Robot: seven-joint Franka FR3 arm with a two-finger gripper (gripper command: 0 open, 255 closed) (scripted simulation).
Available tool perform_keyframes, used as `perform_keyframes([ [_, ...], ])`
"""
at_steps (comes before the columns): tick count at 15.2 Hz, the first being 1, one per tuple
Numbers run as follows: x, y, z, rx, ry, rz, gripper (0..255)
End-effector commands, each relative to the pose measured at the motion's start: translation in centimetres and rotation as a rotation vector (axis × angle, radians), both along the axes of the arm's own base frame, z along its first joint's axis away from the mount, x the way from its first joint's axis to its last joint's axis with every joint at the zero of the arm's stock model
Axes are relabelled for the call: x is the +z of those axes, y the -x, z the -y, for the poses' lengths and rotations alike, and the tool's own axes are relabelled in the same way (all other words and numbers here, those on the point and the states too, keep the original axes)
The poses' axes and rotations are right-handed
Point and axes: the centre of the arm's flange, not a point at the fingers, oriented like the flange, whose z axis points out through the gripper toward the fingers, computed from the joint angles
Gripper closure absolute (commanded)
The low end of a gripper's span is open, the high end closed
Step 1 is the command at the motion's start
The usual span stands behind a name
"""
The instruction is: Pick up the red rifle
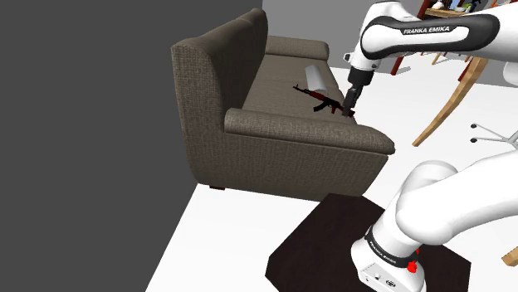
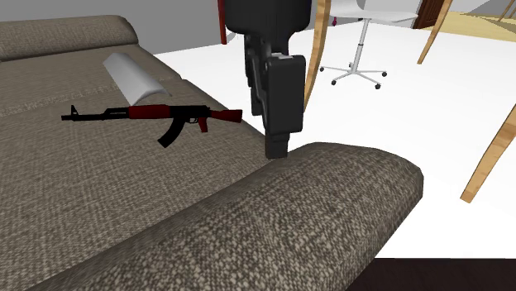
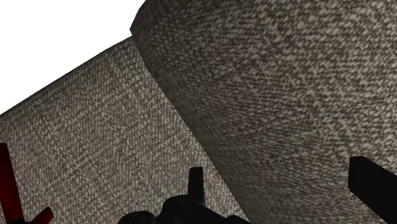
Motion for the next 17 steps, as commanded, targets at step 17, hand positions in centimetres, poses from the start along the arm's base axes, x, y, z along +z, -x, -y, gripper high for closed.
perform_keyframes([
  [17, -4.1, -13.8, 18.7, 0.434, -0.085, 0.187, 0],
])
